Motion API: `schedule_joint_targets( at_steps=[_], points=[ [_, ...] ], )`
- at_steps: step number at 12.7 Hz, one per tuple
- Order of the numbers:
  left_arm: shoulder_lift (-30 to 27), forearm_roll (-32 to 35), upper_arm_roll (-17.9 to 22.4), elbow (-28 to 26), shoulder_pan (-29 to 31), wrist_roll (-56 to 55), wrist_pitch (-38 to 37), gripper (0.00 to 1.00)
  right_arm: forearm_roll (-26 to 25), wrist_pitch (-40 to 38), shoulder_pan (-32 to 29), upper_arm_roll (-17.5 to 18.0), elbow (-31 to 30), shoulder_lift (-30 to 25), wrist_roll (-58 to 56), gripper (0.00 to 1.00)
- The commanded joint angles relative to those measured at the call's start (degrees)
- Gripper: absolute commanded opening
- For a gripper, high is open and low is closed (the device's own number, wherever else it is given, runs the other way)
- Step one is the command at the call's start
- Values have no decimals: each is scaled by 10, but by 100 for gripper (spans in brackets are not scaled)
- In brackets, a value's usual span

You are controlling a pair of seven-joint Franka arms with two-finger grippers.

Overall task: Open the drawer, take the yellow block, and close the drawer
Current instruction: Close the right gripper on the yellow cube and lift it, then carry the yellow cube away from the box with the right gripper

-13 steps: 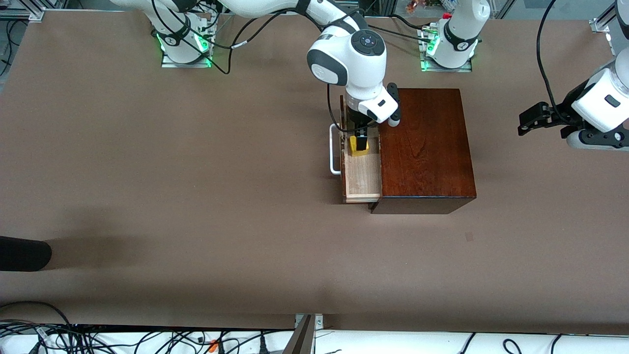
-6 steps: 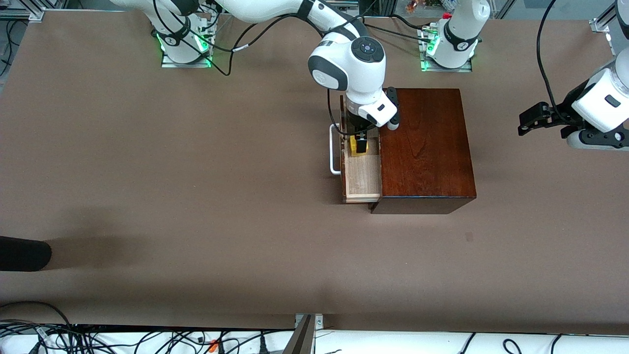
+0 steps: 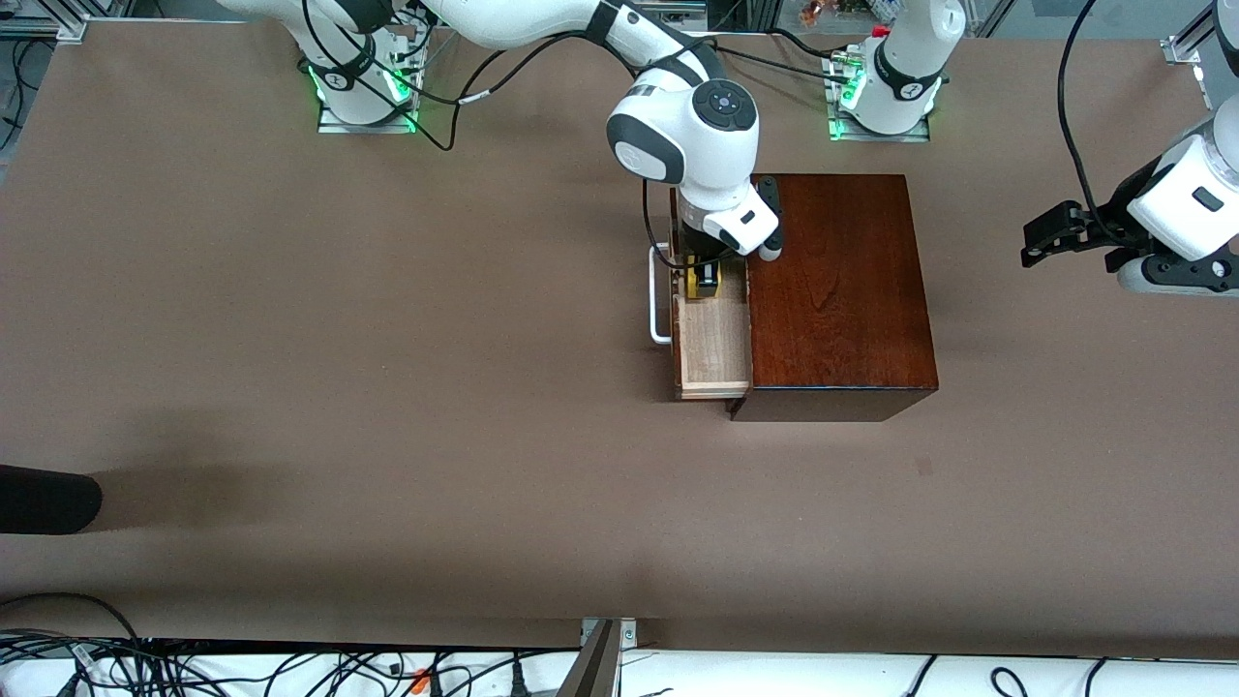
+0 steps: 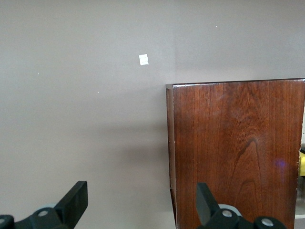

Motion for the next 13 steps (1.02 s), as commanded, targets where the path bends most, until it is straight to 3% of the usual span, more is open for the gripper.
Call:
schedule_joint_targets(
  at_steps=[1,5,7,13],
  points=[
    [7,11,-3,16,3,4,-9,100,-7,-75,6,-1,56,-8,-7,0],
    [7,12,-3,16,3,3,-9,100,8,-150,-8,1,101,-67,3,0],
    [7,11,-4,16,3,1,-9,100,50,-188,-51,-1,100,-111,9,0],
    [7,11,-3,16,3,1,-9,100,65,-234,-188,-38,96,-160,40,0]
  ],
)
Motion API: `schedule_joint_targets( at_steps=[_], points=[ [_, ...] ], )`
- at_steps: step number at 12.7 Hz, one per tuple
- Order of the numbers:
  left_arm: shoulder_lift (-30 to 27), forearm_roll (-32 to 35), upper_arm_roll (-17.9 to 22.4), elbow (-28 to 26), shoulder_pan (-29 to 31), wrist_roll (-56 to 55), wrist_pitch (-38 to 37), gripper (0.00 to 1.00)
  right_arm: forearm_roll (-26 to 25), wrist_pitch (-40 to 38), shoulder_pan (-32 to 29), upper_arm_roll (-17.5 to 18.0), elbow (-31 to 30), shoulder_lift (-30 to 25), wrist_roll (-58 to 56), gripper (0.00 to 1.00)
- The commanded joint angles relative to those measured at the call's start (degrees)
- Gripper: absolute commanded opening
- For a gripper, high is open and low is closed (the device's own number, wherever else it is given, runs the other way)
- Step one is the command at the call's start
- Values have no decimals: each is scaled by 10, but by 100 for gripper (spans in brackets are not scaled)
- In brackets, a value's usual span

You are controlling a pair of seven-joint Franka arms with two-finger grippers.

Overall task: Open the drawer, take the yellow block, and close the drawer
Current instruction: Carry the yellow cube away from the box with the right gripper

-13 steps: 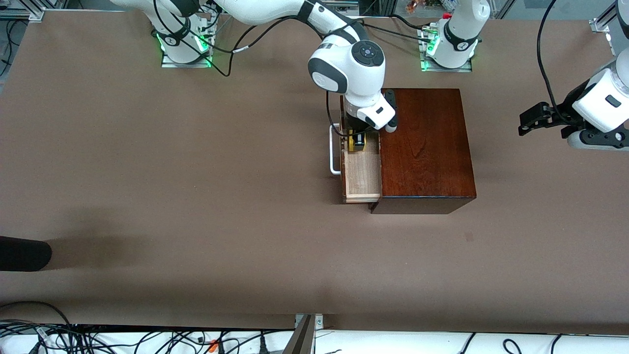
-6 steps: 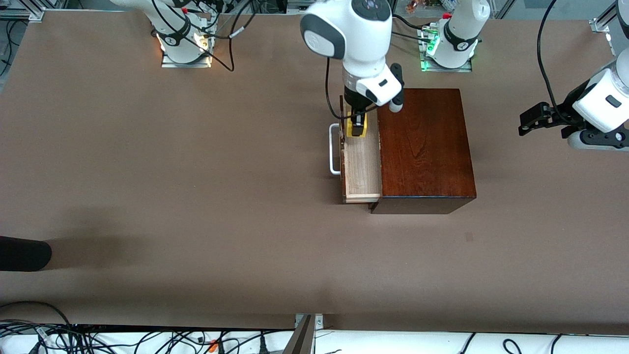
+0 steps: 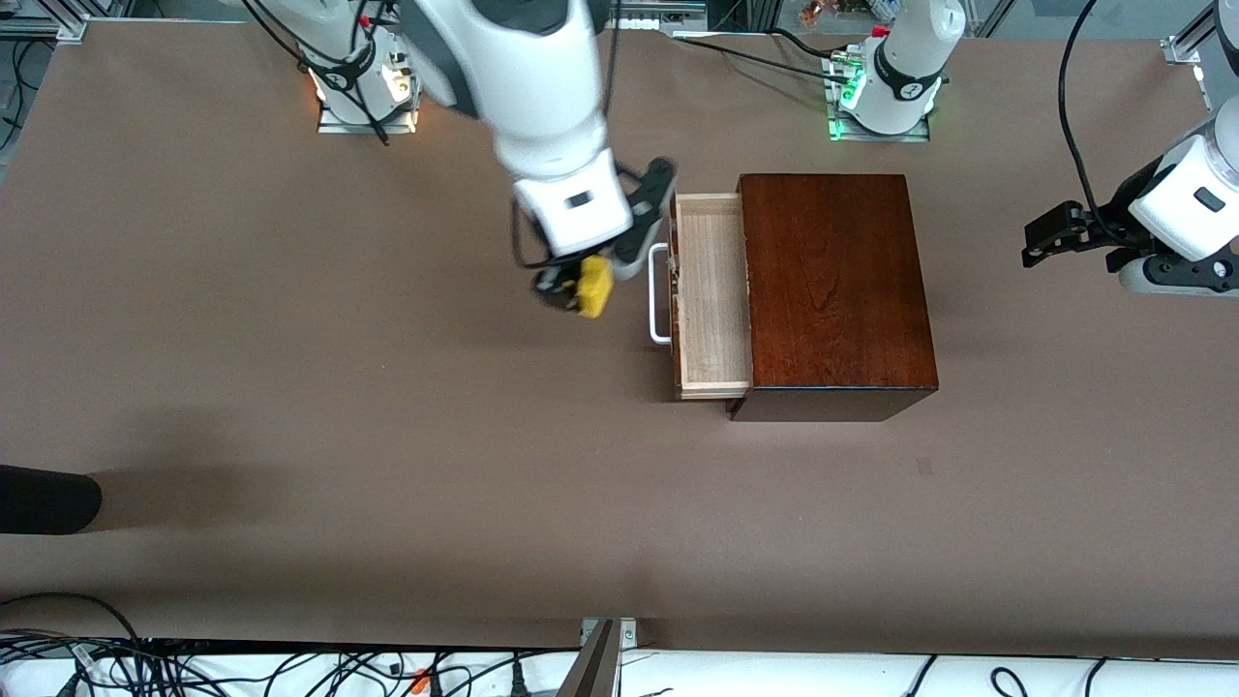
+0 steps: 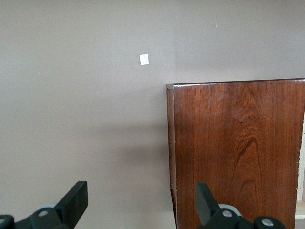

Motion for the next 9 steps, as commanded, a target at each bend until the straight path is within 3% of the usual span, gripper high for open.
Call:
schedule_joint_targets(
  at_steps=[1,2,6,9],
  points=[
    [7,11,-3,15,2,0,-9,100,43,-25,-55,-10,-16,-19,22,0],
    [7,11,-3,15,2,0,-9,100,67,-29,-78,-17,-39,-37,26,0],
    [7,11,-3,16,2,0,-9,100,80,36,-166,-31,-318,-180,66,0],
    [7,9,-3,16,0,7,-9,100,80,78,-220,-46,-441,-196,106,0]
  ],
)
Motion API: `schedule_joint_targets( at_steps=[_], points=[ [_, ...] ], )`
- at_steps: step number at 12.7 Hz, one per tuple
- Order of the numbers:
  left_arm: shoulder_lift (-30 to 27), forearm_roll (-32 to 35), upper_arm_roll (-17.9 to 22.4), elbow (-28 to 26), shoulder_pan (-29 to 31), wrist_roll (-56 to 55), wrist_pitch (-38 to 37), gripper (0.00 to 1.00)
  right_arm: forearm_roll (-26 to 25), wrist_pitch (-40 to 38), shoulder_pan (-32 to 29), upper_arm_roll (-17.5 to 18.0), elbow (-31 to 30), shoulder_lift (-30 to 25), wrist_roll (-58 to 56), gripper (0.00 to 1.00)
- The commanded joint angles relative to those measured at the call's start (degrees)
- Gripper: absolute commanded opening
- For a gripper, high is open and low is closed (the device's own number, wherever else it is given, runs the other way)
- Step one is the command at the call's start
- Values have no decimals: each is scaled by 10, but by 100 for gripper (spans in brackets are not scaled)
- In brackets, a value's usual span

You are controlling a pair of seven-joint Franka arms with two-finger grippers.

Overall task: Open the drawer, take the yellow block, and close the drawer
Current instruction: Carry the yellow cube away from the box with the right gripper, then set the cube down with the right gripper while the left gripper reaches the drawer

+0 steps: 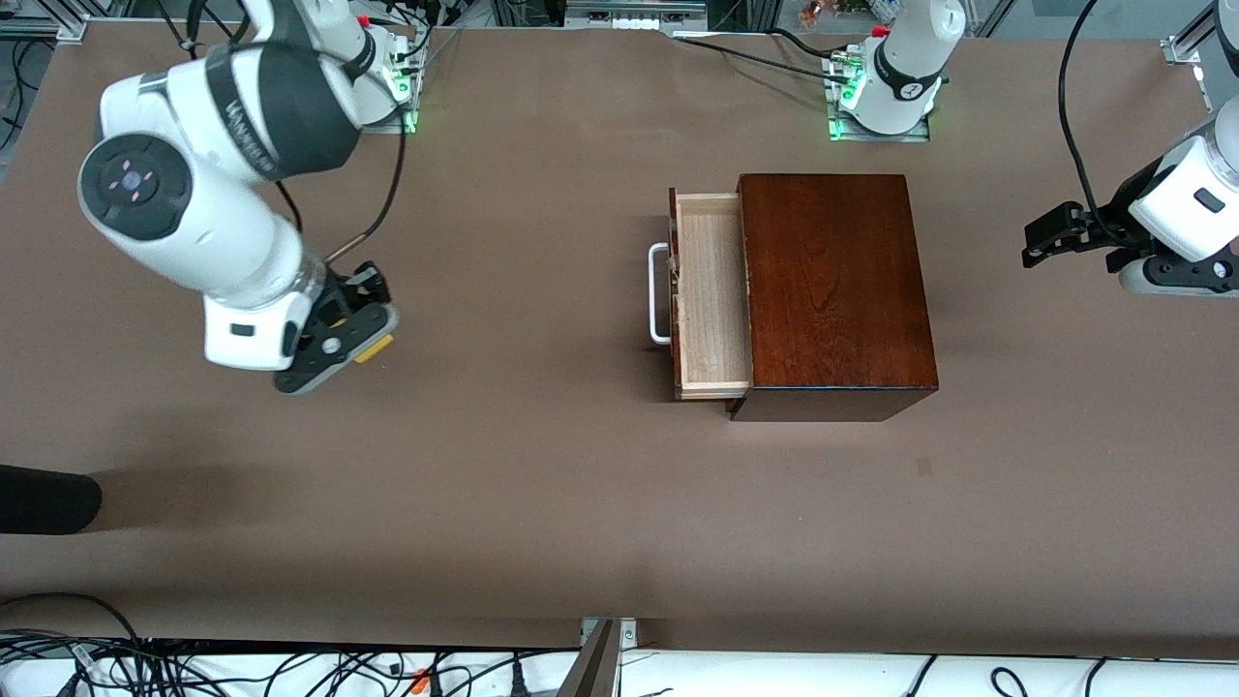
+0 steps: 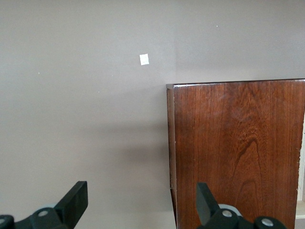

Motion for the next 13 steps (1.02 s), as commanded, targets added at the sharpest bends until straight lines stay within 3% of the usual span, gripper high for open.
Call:
schedule_joint_targets(
  at_steps=[1,2,5,9,10,11,12,13],
  points=[
    [10,7,-4,17,-6,7,-8,100,12,99,-35,-21,-166,-43,24,0],
    [13,3,-5,16,-9,7,-10,100,18,152,-38,-40,-214,-43,24,0],
    [50,-26,-50,20,-31,34,-39,100,28,289,-60,-45,-312,-31,40,0],
    [122,-28,-114,59,-88,150,-33,100,28,347,-71,-45,-344,8,110,0],
    [149,-28,-126,89,-109,187,-27,93,28,371,-72,-45,-346,24,112,0],
    [170,-28,-134,116,-133,228,-28,66,29,397,-76,-45,-353,37,112,0],
    [187,-32,-136,131,-158,272,-27,32,39,425,-78,-45,-359,49,112,0],
    [200,-41,-136,132,-192,309,-17,22,52,453,-79,-46,-365,61,112,0]
  ],
)
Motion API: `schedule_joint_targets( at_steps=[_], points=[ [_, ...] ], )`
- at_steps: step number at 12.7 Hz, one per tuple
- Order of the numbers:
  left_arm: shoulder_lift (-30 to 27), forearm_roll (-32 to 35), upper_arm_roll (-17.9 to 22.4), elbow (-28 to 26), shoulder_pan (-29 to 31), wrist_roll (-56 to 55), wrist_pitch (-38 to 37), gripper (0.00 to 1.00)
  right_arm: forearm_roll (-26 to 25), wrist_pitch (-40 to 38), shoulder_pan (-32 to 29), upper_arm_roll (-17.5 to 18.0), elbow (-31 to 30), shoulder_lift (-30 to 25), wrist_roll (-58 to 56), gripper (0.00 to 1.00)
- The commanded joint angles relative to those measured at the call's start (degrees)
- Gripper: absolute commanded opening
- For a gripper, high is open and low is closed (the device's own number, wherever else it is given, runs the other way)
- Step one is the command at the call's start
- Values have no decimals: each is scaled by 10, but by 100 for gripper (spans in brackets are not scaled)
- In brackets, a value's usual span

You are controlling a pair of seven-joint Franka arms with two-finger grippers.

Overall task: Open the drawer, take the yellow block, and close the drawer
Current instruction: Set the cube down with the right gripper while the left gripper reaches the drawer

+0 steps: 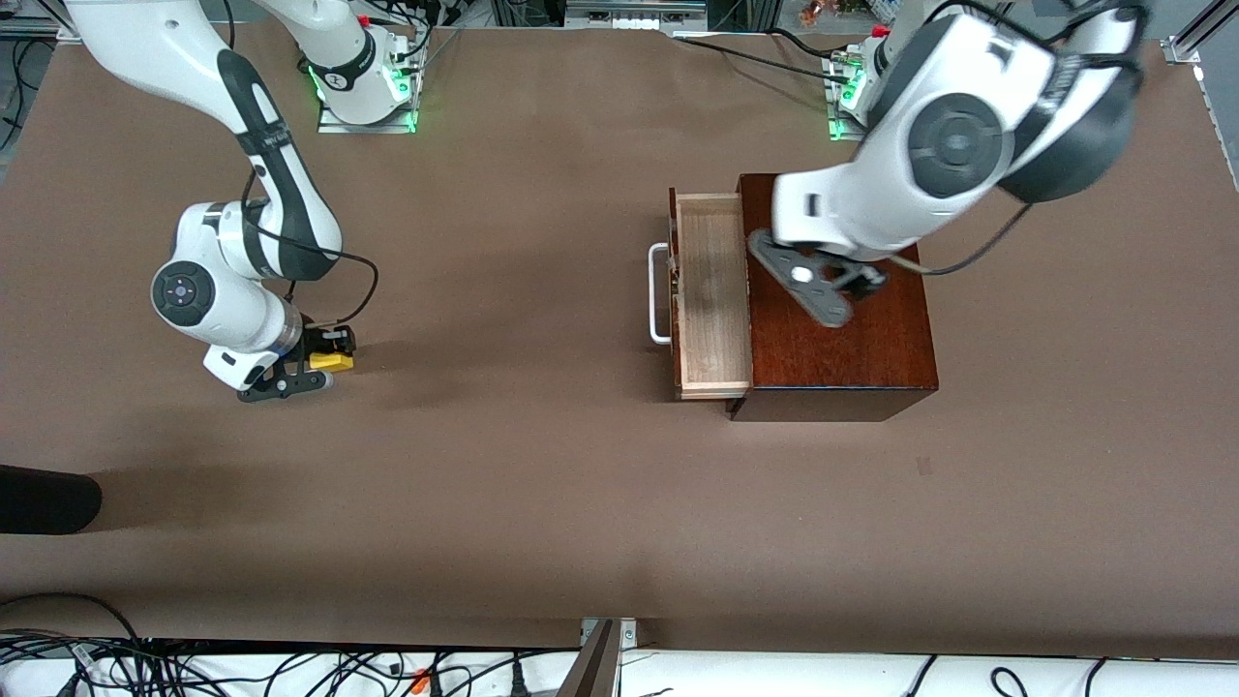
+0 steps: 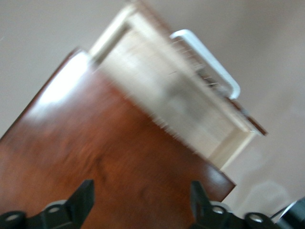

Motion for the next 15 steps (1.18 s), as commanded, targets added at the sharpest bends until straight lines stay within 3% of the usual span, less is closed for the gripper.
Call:
schedule_joint_targets(
  at_steps=[1,3,6,7,8,9,10,12,15],
  points=[
    [60,-14,2,51,-77,114,30,18,33,63,-11,6,-12,25,4,0],
    [93,-7,4,50,-112,200,121,7,34,93,-11,5,-11,42,4,0],
    [147,10,1,50,-127,319,226,5,34,129,-29,5,-5,66,-2,0],
    [161,12,2,49,-135,365,243,5,34,130,-32,5,-3,67,2,5],
    [170,20,2,46,-144,379,245,5,34,130,-32,5,-2,67,-3,16],
    [177,28,2,39,-148,383,243,5,34,129,-33,4,-1,67,-5,49],
    [185,30,2,36,-148,383,240,5,33,128,-33,4,4,63,-8,99],
    [198,30,3,29,-148,383,239,5,32,112,-33,4,18,25,-10,100],
    [201,65,3,16,-143,380,218,3,32,-62,-32,9,66,-77,-3,100]
  ],
)
